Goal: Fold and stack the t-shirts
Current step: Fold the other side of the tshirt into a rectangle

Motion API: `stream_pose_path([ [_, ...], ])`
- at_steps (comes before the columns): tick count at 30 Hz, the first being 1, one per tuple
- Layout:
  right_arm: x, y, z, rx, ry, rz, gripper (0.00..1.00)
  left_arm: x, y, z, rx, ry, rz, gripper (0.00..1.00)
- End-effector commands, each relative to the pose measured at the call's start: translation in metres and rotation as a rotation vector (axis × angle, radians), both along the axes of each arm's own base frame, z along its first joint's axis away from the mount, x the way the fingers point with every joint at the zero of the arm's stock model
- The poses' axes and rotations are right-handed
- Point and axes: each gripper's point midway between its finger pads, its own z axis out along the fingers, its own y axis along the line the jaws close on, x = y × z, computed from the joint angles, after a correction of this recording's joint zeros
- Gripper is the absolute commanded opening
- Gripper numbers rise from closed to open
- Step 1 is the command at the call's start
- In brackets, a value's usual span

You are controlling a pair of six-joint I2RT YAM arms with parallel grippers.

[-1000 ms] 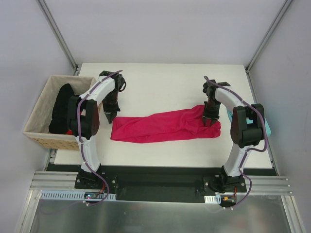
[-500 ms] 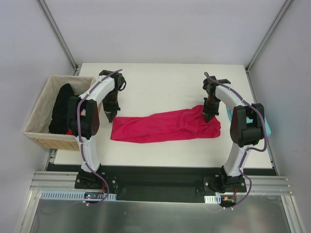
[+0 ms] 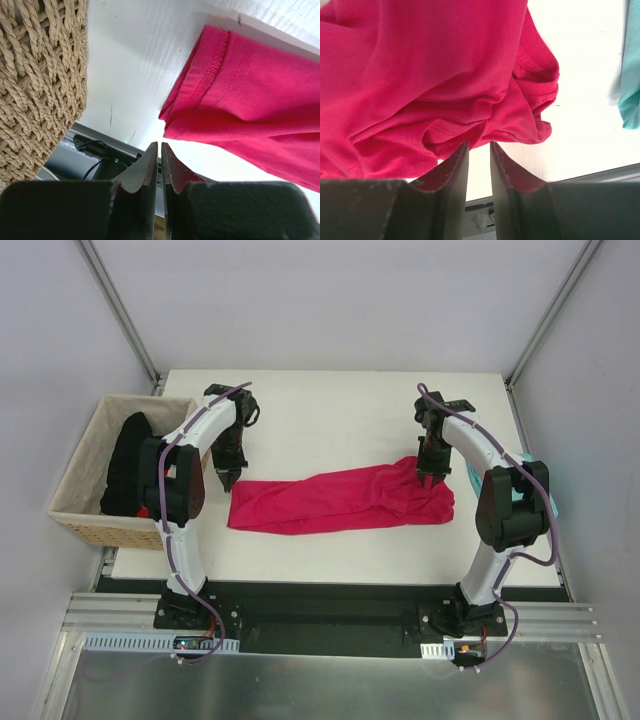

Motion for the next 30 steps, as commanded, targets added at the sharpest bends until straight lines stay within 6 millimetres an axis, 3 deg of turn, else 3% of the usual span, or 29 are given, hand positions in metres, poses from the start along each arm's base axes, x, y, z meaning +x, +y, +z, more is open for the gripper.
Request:
stream_pose_path([
  [1, -0.007, -0.007, 0.005, -0.028, 0.004, -0.01, 0.28, -0.023, 0.006, 0.01, 0.025, 0.093, -0.01, 0.06],
  [20, -0.005, -0.002, -0.041, 0.009, 0.104, -0.008, 0.25, -0.037, 0.009, 0.013, 0.038, 0.104, 0.01, 0.06],
  [30, -0.009, 0.002, -0.045, 0.034, 0.118, -0.016, 0.18, -0.04, 0.009, 0.011, 0.037, 0.118, 0.017, 0.06],
])
